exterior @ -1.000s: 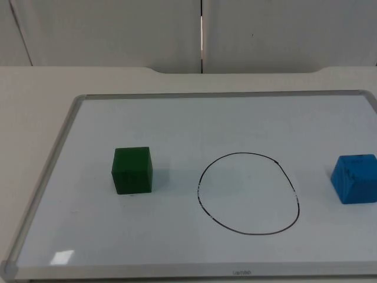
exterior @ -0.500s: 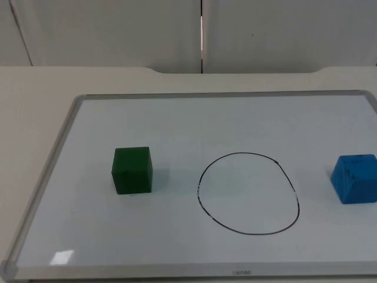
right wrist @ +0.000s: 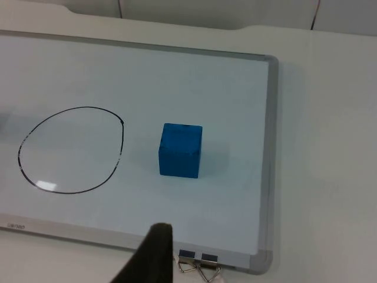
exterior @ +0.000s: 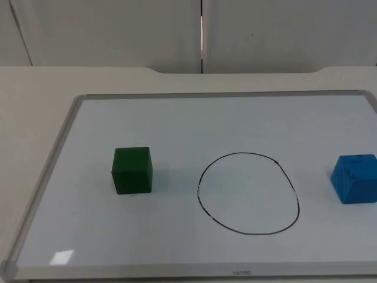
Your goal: Push the two cubes into the marked area.
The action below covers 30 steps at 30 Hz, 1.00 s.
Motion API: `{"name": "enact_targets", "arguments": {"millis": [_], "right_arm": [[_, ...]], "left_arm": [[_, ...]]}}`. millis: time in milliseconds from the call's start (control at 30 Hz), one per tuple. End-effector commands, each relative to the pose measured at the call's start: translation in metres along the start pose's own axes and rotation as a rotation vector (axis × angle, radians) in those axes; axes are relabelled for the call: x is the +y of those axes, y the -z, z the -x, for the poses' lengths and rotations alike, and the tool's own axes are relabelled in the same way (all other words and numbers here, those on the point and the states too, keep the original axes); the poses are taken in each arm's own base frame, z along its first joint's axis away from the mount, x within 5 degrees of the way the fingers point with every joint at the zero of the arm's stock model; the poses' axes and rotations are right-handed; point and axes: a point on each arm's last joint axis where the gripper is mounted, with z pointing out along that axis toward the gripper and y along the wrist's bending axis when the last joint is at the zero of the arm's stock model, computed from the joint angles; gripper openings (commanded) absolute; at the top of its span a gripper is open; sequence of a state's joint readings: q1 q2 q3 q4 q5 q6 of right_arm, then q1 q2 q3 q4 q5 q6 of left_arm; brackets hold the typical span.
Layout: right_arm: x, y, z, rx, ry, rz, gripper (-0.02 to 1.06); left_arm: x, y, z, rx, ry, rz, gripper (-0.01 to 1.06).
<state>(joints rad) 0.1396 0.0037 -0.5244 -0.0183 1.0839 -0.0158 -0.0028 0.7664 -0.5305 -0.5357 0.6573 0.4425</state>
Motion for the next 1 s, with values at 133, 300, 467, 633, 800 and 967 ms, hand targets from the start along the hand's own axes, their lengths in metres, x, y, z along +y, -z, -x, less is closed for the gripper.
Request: {"name": "enact_targets", "arguments": {"millis": [133,300,467,633,800,967], "right_arm": [[0.0,-0.001,-0.001,-0.003,-0.004,-0.005,1.05],[0.0,-0.001,-0.001,-0.003,-0.004,-0.005,1.05],[0.0,-0.001,-0.001,-0.003,-0.004,-0.005,1.05],[0.0,-0.001,-0.001,-0.003,-0.004,-0.005,1.05],[0.0,-0.001,-0.001,-0.003,-0.004,-0.005,1.05],[0.0,-0.001,-0.001,-0.003,-0.004,-0.005,1.05]], "left_arm": [[0.01,-0.034,0.01,0.033,0.076,-0.019,0.0],[0.017,-0.062,0.008,0.108,0.129,-0.033,0.0],[0.025,-0.089,0.001,0.189,0.179,-0.046,0.0],[0.023,-0.109,-0.004,0.229,0.189,-0.078,0.0],[0.016,-0.133,-0.009,0.23,0.174,-0.046,0.0],[0.016,-0.151,-0.014,0.27,0.174,-0.019,0.0]]}}
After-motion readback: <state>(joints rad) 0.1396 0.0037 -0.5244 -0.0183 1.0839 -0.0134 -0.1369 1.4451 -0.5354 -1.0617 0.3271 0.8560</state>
